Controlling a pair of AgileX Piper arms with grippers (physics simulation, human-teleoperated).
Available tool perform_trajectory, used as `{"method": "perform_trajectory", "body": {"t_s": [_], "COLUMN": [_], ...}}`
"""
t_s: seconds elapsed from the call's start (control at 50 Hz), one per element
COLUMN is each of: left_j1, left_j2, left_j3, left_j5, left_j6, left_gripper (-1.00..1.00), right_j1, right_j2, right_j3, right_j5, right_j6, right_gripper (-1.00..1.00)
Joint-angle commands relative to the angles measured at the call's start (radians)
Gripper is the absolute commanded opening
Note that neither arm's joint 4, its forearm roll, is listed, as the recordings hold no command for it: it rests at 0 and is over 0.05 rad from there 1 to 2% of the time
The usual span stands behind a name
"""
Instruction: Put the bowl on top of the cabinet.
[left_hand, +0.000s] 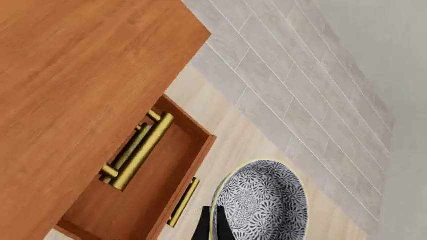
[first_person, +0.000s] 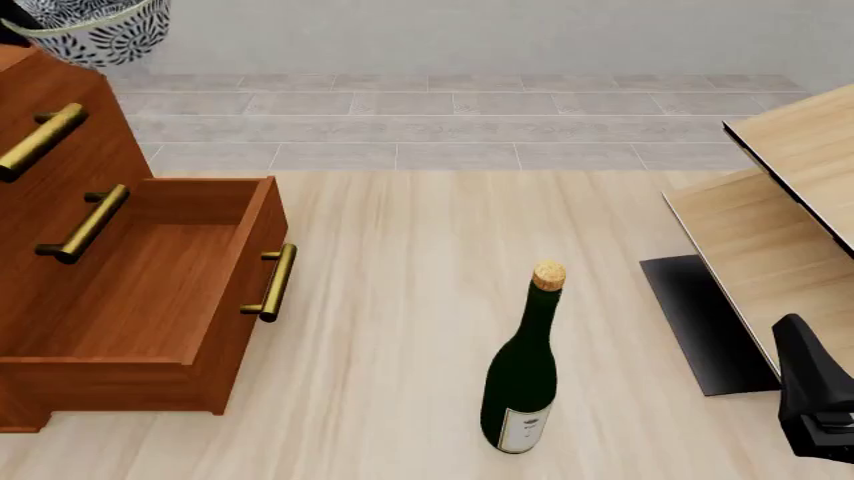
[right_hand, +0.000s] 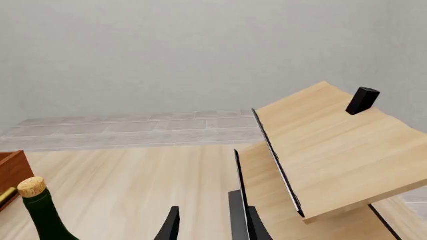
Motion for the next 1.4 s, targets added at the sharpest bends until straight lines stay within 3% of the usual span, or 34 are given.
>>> {"method": "perform_trajectory", "body": {"t_s": [0.02,0.5,0.84,1.06,1.4], "left_j1": [0.079,0.340,0.512,0.556,0.554], "left_j2": [0.022,0.052,0.079,0.101,0.153], "left_j3": [-0.164,-0.306,-0.294,-0.262,-0.229], "left_j5": [0.101,0.105,0.105,0.105,0.105], "left_j6": [-0.071,-0.104,-0.145,-0.167,-0.163], "left_gripper": [-1.00,-1.00,-1.00,-1.00,-1.00], "right_j1": [0.003,0.010,0.012,0.015,0.014], "right_j2": [0.000,0.000,0.000,0.000,0.000], "right_j3": [0.000,0.001,0.000,0.000,0.000], "right_j5": [0.001,0.005,0.006,0.005,0.004], "right_j6": [-0.002,-0.006,0.000,-0.009,-0.013], "right_gripper": [1.00,1.00,1.00,1.00,1.00]}}
